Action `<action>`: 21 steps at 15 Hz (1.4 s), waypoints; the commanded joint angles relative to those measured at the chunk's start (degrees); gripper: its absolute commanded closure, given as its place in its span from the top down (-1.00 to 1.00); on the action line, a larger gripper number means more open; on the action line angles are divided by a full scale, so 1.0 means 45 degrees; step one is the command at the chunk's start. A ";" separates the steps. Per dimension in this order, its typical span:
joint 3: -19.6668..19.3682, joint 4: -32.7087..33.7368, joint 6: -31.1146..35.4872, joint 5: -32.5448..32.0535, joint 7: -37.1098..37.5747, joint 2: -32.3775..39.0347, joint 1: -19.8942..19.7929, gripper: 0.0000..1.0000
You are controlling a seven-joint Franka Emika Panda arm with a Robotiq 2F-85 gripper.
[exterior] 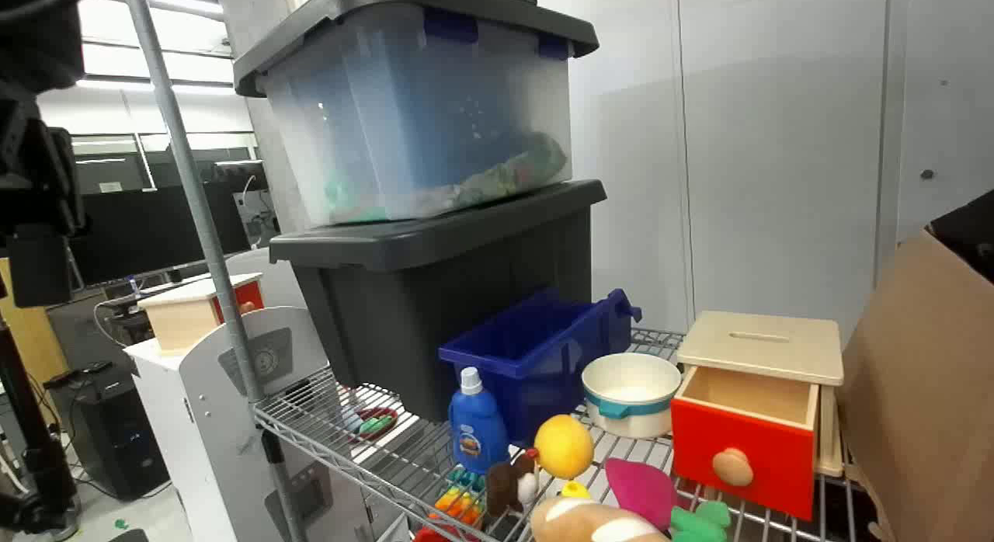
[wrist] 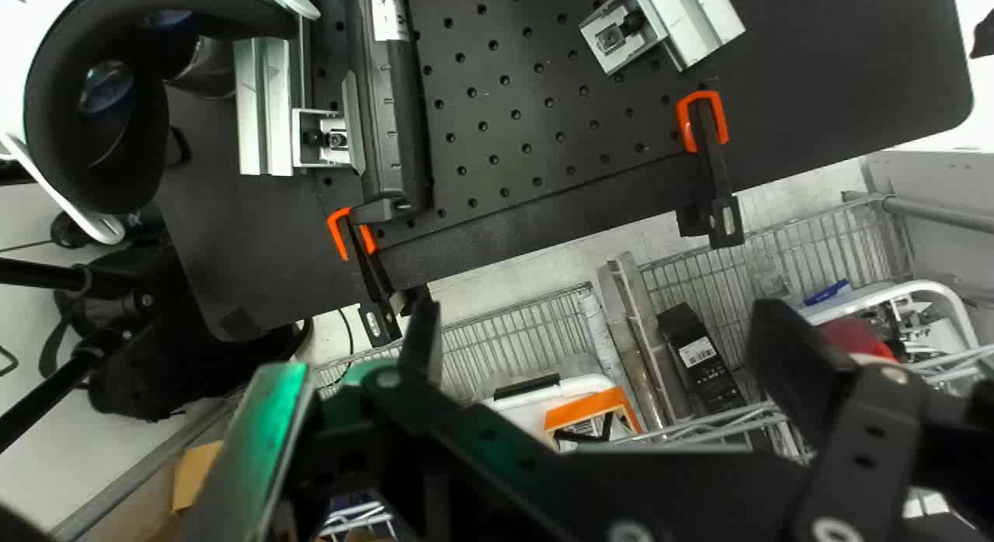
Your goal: Put the brown plush toy in the blue storage container
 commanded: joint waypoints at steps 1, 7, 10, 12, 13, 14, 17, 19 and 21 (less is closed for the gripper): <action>-0.0118 0.0012 -0.0016 -0.0061 0.0048 0.0011 0.0117 1.00; -0.0118 0.0012 -0.0016 -0.0061 0.0048 0.0011 0.0117 1.00; -0.0118 0.0012 -0.0016 -0.0061 0.0048 0.0011 0.0117 1.00; -0.0118 0.0012 -0.0016 -0.0061 0.0048 0.0011 0.0117 1.00; -0.0118 0.0012 -0.0016 -0.0061 0.0048 0.0011 0.0117 1.00; -0.0118 0.0012 -0.0016 -0.0061 0.0048 0.0011 0.0117 1.00; -0.0163 -0.0105 -0.0098 -0.0050 0.0065 -0.0199 0.0096 1.00; -0.0250 -0.0229 -0.0223 -0.0083 0.0038 -0.0425 0.0044 1.00; -0.0408 -0.0378 -0.0172 -0.0081 -0.0065 -0.0572 -0.0022 1.00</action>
